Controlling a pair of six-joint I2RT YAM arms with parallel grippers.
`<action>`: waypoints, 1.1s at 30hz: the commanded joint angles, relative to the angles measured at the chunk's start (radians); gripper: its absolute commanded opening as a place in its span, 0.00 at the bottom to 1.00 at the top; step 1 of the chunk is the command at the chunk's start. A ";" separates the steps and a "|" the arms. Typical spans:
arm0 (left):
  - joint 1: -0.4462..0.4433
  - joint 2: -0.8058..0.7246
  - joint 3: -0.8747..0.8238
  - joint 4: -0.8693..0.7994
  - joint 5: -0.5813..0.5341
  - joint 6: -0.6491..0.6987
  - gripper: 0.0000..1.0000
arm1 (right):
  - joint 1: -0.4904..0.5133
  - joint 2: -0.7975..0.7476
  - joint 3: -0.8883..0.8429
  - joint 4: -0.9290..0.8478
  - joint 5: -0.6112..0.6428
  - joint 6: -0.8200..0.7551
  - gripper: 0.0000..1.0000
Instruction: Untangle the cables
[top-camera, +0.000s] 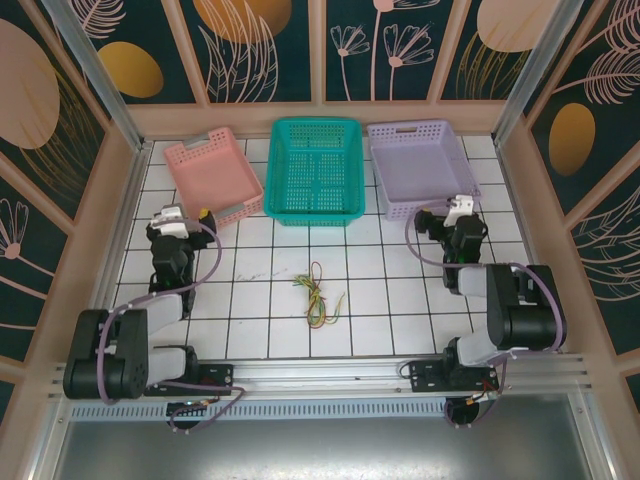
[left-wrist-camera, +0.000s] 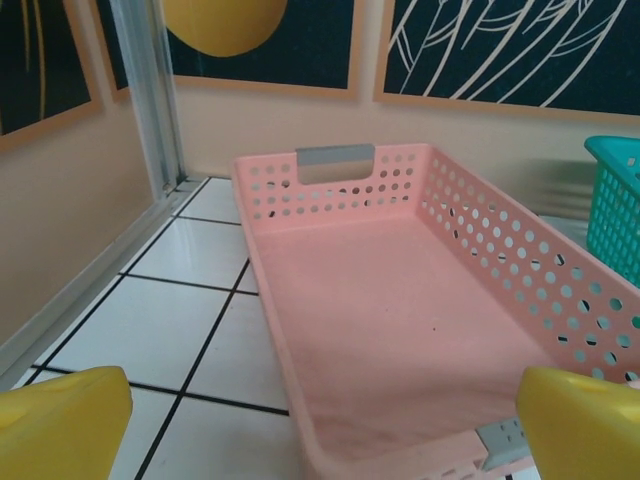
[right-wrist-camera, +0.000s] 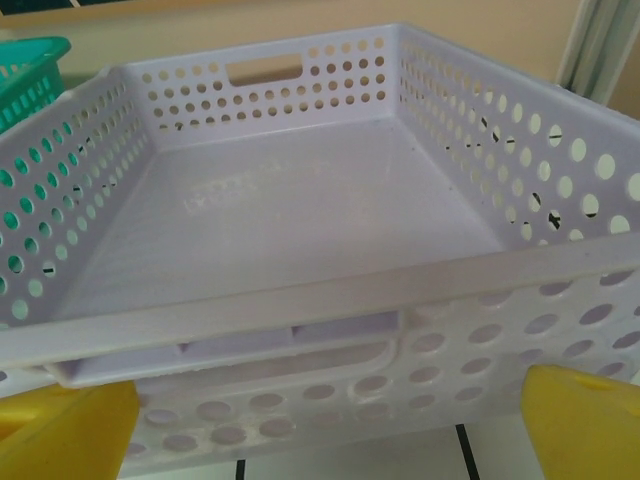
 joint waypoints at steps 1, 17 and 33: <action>-0.007 -0.093 -0.028 -0.106 -0.019 -0.045 0.99 | 0.007 -0.048 0.050 -0.243 -0.007 0.041 0.99; -0.007 -0.349 -0.044 -0.333 -0.040 -0.132 0.99 | 0.038 -0.731 -0.159 -0.539 0.066 0.156 0.99; -0.008 -0.325 0.346 -0.609 -0.102 -0.451 0.99 | 0.033 -0.591 0.465 -1.131 0.127 0.597 0.99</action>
